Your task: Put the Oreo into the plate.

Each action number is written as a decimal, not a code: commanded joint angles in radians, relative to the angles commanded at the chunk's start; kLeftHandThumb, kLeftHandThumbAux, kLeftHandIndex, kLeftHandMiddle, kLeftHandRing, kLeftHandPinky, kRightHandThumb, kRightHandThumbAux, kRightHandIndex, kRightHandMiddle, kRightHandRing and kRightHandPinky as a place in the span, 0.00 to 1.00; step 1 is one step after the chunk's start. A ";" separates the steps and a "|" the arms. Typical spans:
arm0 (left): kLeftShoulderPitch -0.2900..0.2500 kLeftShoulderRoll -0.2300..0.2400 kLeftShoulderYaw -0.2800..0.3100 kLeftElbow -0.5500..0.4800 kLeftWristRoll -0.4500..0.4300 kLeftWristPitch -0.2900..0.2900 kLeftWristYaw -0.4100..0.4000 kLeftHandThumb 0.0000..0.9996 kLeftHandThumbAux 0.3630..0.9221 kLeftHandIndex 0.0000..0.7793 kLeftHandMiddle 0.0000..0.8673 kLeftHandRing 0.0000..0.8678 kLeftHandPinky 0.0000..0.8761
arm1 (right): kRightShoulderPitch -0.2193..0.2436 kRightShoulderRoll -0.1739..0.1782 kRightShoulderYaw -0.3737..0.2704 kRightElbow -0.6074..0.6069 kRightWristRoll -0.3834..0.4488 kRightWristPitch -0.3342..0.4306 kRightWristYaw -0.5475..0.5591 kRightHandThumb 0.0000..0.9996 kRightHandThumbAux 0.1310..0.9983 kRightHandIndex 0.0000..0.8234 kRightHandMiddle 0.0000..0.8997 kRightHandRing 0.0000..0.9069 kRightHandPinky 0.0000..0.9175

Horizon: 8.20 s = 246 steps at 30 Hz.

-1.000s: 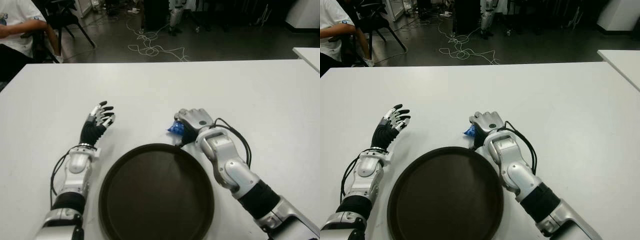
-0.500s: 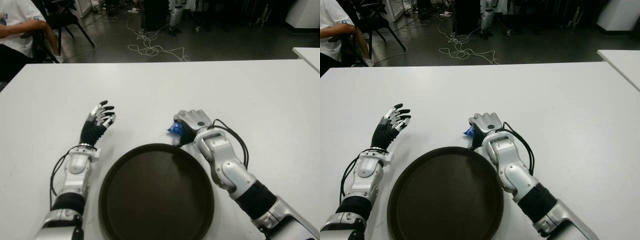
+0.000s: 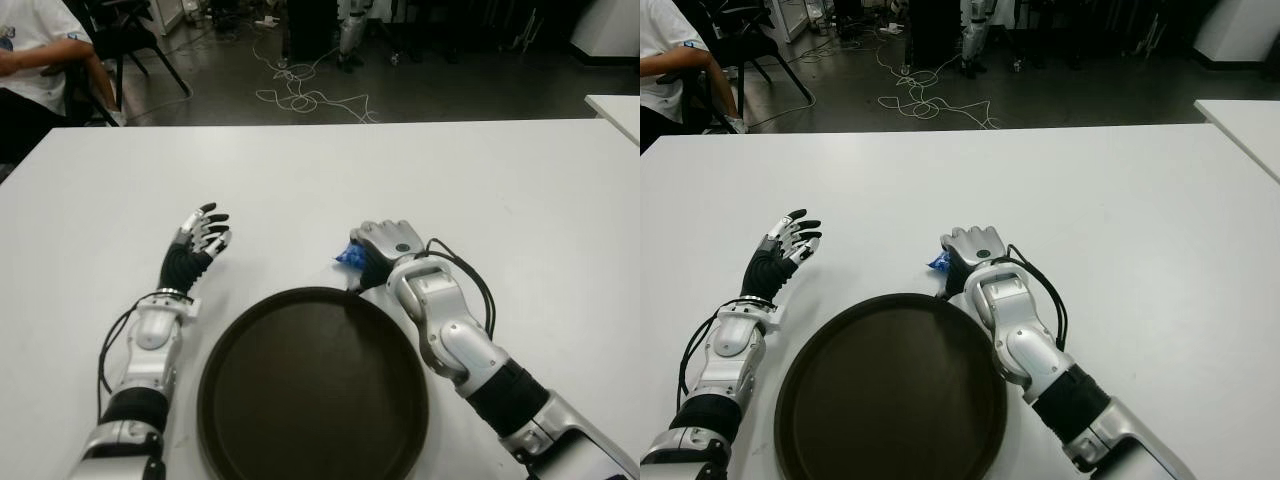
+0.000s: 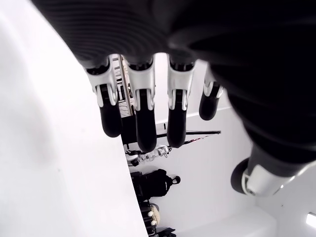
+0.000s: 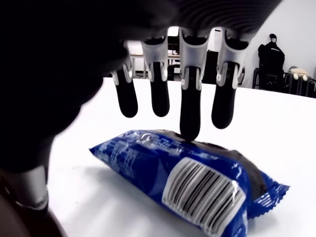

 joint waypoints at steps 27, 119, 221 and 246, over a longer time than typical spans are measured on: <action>0.009 0.002 0.001 -0.031 -0.011 0.025 -0.022 0.02 0.42 0.17 0.28 0.27 0.24 | -0.026 -0.001 -0.021 0.042 0.023 -0.004 -0.039 0.00 0.60 0.34 0.32 0.38 0.44; 0.025 -0.011 -0.010 -0.076 0.015 0.030 0.019 0.03 0.36 0.20 0.30 0.27 0.22 | -0.067 -0.013 -0.029 0.177 0.157 -0.114 -0.100 0.00 0.66 0.35 0.32 0.36 0.41; 0.104 -0.004 0.011 -0.203 -0.016 0.100 0.013 0.08 0.42 0.18 0.28 0.27 0.24 | -0.111 -0.023 -0.051 0.285 0.279 -0.146 -0.243 0.25 0.81 0.65 0.71 0.74 0.77; 0.127 -0.013 0.030 -0.268 -0.037 0.204 0.014 0.13 0.55 0.18 0.28 0.26 0.26 | -0.091 -0.044 -0.089 0.215 0.318 -0.151 -0.236 0.18 0.88 0.62 0.73 0.76 0.79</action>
